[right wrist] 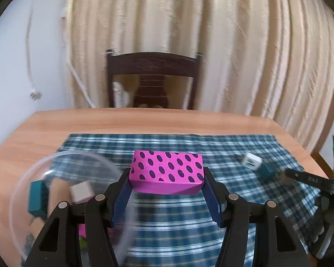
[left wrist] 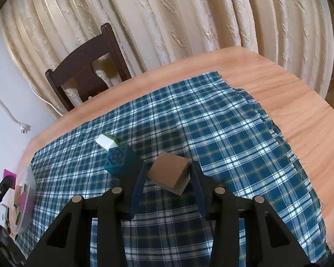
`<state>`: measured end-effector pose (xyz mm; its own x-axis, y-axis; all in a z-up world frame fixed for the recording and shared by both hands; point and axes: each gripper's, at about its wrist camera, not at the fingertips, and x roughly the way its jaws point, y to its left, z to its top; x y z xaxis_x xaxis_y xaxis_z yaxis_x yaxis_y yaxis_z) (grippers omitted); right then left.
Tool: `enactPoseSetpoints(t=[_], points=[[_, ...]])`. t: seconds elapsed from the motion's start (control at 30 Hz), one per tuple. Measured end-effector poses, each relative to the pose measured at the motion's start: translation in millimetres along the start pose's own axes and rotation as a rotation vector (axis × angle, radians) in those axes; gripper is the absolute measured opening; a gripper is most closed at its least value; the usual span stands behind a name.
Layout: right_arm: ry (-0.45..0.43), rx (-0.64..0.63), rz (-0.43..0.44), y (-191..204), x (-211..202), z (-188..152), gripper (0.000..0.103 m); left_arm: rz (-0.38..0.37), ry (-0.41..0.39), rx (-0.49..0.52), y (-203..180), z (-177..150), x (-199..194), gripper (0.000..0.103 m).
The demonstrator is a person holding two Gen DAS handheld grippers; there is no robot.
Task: Organize rigid objects
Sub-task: 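Carry the magenta block into the bowl with the right gripper while the left holds the wooden cube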
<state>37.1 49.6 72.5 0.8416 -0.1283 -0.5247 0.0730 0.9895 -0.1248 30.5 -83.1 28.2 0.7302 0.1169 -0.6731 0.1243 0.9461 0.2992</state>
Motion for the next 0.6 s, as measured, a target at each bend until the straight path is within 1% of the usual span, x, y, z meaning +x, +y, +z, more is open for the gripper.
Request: enactPoseSetpoints(t=[0.23, 0.3, 0.37, 0.6], points=[[-0.041, -0.078, 0.092, 45, -10, 0, 0.063, 0.011, 0.002, 0.014, -3, 1, 0, 0.042], [-0.047, -0.091, 0.113, 54, -11, -1, 0.063, 0.015, 0.005, 0.021, -4, 1, 0, 0.044], [-0.054, -0.109, 0.138, 63, -12, -2, 0.063, 0.006, 0.012, 0.027, -4, 1, 2, 0.052], [-0.09, -0.164, 0.232, 91, -21, -5, 0.063, -0.005, 0.017, 0.006, -1, 0, 6, 0.052]])
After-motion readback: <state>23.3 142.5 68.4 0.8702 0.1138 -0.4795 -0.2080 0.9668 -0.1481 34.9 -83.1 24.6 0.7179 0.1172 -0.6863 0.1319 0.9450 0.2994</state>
